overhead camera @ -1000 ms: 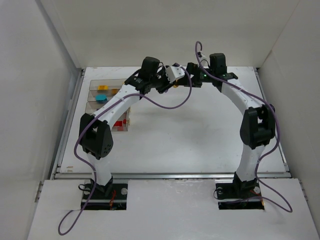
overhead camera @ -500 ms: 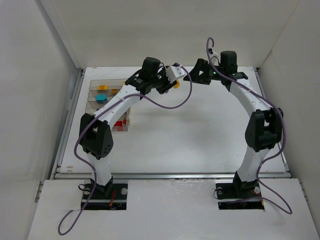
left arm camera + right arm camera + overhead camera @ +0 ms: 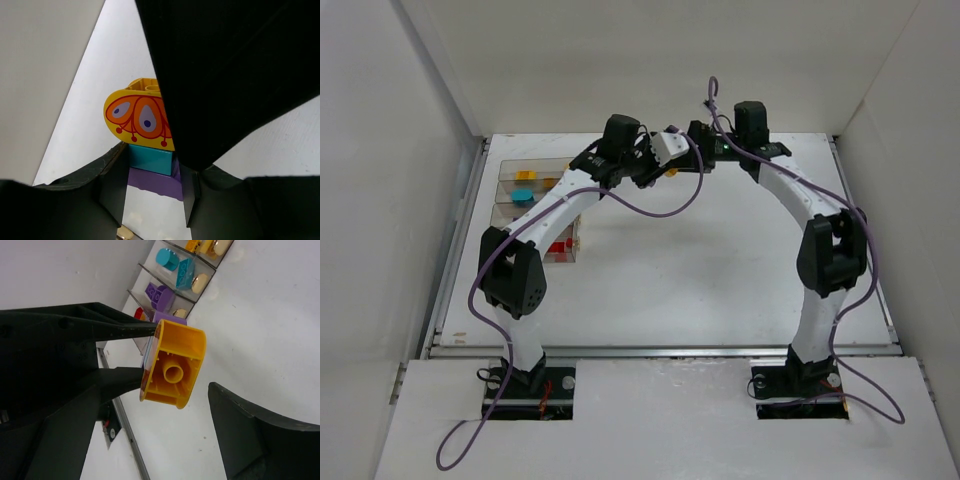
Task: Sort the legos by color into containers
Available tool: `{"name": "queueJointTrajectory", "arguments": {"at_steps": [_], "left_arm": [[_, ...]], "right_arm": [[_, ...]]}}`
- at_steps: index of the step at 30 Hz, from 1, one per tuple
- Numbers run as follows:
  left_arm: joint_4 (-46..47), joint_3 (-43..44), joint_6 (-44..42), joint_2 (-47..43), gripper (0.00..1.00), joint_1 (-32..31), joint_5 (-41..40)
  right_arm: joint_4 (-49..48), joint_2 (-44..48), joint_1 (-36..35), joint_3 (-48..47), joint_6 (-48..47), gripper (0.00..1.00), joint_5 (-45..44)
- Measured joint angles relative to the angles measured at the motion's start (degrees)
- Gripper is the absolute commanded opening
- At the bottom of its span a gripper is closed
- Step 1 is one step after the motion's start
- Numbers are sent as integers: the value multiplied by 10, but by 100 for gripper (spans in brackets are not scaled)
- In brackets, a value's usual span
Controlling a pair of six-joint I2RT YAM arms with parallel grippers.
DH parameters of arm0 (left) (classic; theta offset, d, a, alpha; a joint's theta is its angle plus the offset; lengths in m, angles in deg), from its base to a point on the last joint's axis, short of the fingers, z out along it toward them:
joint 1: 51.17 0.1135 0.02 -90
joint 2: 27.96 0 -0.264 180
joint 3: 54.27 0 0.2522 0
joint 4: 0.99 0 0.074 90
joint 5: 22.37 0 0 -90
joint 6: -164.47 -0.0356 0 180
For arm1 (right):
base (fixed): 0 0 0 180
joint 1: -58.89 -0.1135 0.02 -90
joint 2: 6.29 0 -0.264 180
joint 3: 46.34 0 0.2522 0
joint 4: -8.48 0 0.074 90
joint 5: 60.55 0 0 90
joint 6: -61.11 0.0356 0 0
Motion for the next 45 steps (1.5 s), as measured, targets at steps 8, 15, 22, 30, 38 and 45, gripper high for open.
{"name": "queueJointTrajectory", "arguments": {"at_steps": [8,15,22,30,38,45], "left_arm": [[-2,0,0,4,0,1,1],[-10,0,5,10,0,3,-4],[7,-14,13,10,0,5,-4],[23,-125,27,7,0,21,-19],[12,-145,36,28,0,29,-35],[32,-192,29,75,45,29,-49]], "right_arm": [[-8,-56,3,-47,15,56,16],[-7,-77,3,-56,27,15,36],[-8,-77,4,-54,25,0,30],[-4,-33,39,38,26,0,-62],[-9,-8,67,58,11,0,-140],[-1,-8,61,58,-3,0,-151]]}}
